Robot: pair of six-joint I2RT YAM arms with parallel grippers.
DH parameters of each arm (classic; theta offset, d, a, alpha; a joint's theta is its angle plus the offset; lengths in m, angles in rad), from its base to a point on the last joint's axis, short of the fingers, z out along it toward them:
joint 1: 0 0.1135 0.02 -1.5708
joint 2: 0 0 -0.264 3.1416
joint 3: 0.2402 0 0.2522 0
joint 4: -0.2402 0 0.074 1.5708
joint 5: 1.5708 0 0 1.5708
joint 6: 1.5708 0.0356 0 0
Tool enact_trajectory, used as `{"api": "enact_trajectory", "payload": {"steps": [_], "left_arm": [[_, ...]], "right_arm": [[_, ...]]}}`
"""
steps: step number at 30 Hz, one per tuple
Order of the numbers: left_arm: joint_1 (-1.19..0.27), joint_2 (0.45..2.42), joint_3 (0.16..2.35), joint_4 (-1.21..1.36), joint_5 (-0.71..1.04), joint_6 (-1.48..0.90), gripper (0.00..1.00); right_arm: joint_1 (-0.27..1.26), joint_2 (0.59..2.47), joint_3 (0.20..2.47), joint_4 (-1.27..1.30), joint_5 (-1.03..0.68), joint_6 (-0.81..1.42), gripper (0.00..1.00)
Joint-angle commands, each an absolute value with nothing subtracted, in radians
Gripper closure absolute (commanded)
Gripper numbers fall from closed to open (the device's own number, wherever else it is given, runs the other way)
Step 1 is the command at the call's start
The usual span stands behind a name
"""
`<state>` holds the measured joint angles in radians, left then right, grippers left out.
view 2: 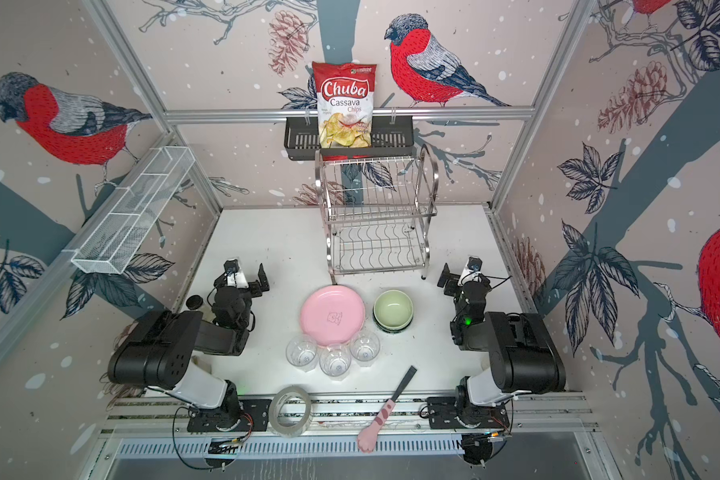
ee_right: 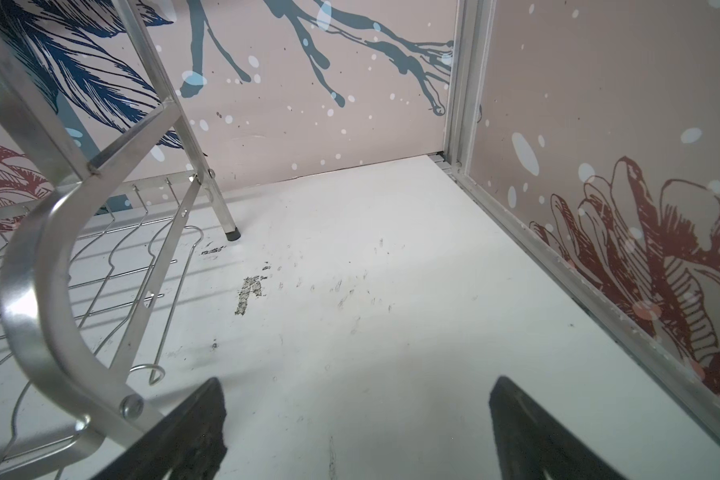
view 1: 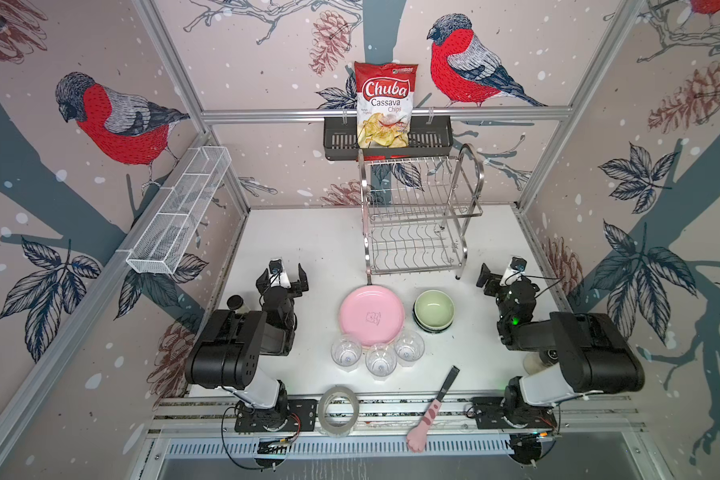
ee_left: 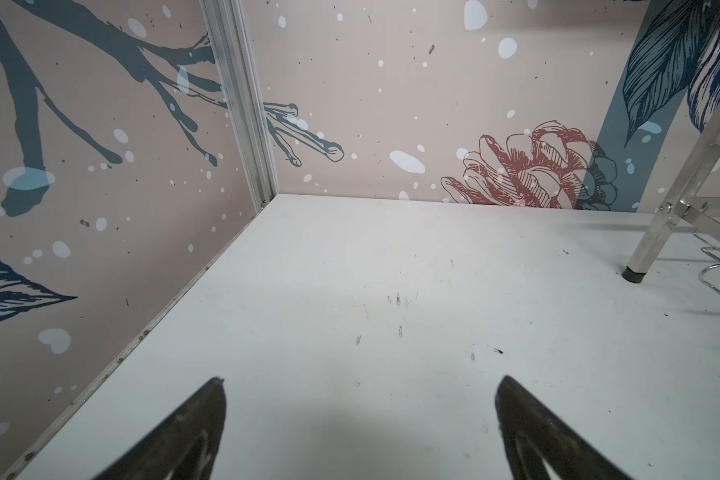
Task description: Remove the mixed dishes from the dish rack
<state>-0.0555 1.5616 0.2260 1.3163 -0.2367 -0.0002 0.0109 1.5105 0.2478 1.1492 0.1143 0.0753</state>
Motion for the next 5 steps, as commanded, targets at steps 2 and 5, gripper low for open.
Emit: {"api": "enact_trajectory", "payload": {"steps": [2,5], "left_arm": [[-0.052,1.558,0.230,1.321,-0.228,-0.007,0.00],[-0.052,1.558,0.228,1.320,-0.228,-0.007,0.01]], "right_arm": [[0.003,1.517,0.262,1.159,0.100,0.075,0.01],[0.002,1.500,0.244,1.180,0.099,0.075,0.01]]}}
